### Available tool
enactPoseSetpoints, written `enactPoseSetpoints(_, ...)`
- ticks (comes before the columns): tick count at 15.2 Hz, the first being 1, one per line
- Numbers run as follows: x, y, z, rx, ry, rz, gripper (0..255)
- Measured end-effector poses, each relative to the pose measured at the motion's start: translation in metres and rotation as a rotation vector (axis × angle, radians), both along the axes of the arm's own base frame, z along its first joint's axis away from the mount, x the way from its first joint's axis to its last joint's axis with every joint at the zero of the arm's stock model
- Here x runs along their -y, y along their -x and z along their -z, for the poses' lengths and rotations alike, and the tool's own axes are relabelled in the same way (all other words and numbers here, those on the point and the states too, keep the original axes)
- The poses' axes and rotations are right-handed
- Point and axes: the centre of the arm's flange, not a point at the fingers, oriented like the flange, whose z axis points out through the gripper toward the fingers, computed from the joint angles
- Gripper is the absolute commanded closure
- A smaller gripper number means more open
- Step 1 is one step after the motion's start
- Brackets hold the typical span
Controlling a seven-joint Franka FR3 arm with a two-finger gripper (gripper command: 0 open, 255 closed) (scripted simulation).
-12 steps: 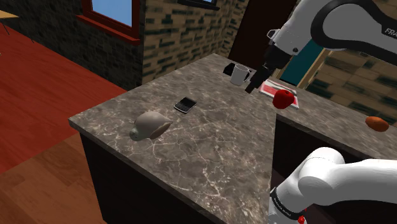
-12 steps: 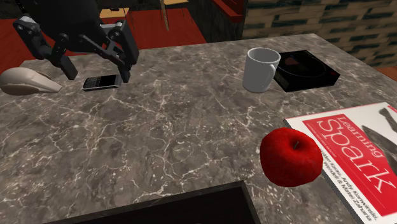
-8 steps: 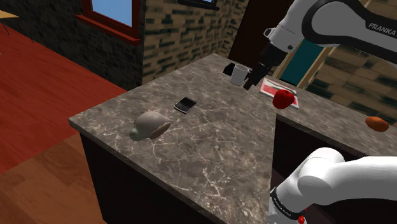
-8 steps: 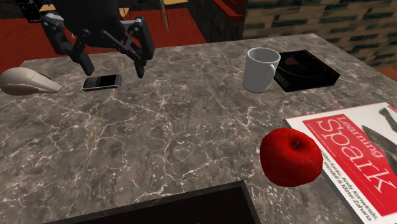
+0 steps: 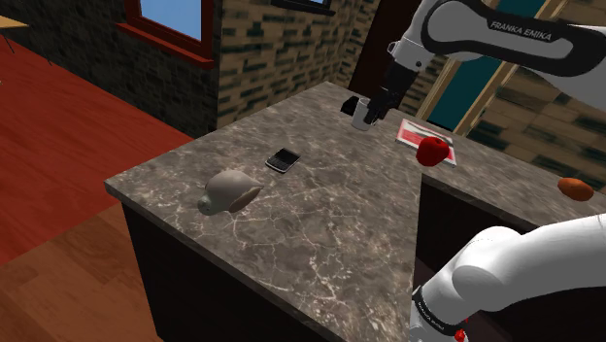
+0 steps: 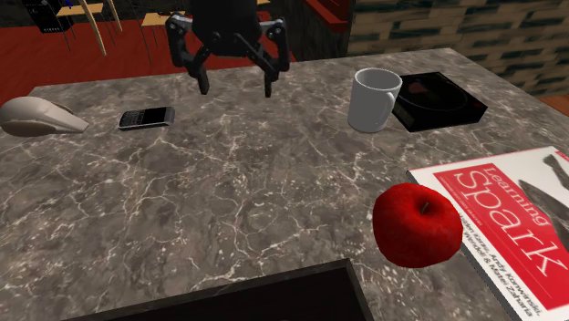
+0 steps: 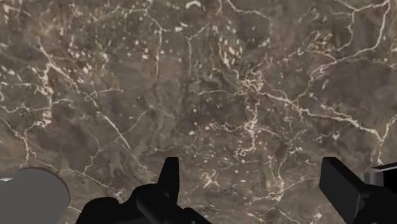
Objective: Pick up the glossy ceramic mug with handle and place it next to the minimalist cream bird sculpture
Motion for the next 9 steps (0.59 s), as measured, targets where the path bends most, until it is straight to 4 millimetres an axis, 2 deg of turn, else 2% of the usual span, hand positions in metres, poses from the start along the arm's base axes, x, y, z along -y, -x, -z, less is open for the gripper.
enactPoseSetpoints(9, 0.090, -0.086, 0.011, -0.067, 0.044, 0.040, 0)
